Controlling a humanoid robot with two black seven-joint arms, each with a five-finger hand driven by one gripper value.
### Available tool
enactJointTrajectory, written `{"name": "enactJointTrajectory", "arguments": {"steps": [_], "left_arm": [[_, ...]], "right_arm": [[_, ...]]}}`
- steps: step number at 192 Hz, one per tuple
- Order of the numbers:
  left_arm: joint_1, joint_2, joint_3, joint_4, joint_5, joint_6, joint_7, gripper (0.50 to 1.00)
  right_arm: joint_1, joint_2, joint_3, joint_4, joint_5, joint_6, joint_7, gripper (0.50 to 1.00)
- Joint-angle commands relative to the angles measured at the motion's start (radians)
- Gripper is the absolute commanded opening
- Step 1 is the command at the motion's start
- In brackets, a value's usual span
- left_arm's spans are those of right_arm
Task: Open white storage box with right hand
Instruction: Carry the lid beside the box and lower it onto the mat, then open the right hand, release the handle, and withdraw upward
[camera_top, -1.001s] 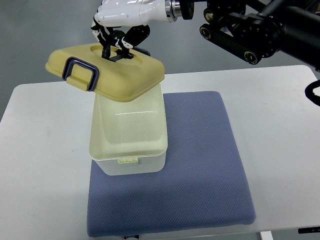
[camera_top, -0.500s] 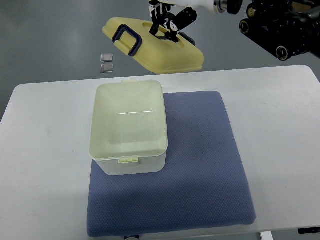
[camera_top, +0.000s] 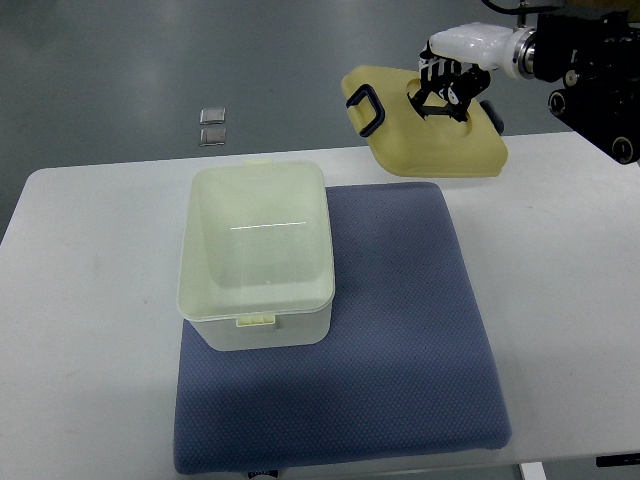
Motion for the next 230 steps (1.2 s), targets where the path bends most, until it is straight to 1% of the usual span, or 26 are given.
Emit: {"name": "enactJointTrajectory", "arguments": {"steps": [1, 40, 116, 151, 186, 230], "left_arm": [[-0.001, 0.0, 0.0, -0.002, 0.0, 0.0, 0.0, 1.0], [0.0, 0.0, -0.002, -0.003, 0.0, 0.0, 0.0, 1.0], [0.0, 0.0, 0.0, -0.003, 0.0, 0.0, 0.0, 1.0], [0.0, 0.0, 0.0, -0.005, 0.0, 0.0, 0.0, 1.0], [0.0, 0.0, -0.003, -0.006, 0.0, 0.0, 0.0, 1.0], [0.002, 0.0, -0.003, -0.006, 0.0, 0.0, 0.0, 1.0]], "right_arm": [[-0.047, -0.01, 0.001, -0.011, -0.002, 0.0, -0.016, 0.5], [-0.122, -0.01, 0.001, -0.018, -0.002, 0.0, -0.021, 0.5], [-0.156, 0.021, -0.019, -0.005, -0.005, 0.007, -0.023, 0.5], [-0.159, 0.021, -0.032, 0.035, -0.005, 0.026, -0.021, 0.5], [-0.159, 0.016, -0.055, 0.086, -0.003, 0.028, -0.012, 0.5], [-0.191, 0.025, -0.064, 0.089, -0.005, 0.017, -0.012, 0.5]]}}
